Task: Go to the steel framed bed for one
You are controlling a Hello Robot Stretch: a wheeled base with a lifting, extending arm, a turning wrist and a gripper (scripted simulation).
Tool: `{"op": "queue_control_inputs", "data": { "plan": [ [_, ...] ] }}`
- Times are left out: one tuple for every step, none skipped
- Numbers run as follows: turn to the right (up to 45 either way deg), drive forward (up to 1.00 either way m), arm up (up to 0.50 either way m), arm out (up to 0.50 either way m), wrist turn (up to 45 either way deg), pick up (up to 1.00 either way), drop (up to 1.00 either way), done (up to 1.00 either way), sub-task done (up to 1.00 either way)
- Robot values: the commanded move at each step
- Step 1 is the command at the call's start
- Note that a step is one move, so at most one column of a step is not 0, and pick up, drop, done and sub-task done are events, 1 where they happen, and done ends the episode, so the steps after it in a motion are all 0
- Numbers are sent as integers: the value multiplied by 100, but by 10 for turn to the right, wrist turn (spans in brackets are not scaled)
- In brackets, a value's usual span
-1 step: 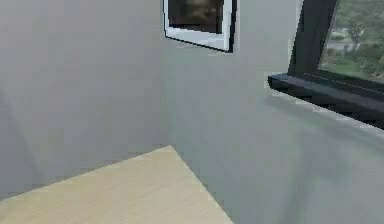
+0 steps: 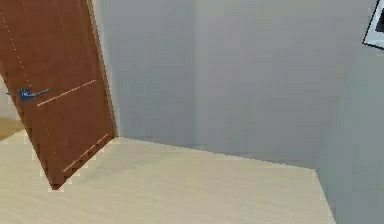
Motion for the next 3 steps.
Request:
{"op": "queue_control_inputs", "data": {
  "plan": [
    [-450,0,0,0,0,0,0,0,0],
    [-180,0,0,0,0,0,0,0,0],
    [0,100,0,0,0,0,0,0,0]
  ]
}}
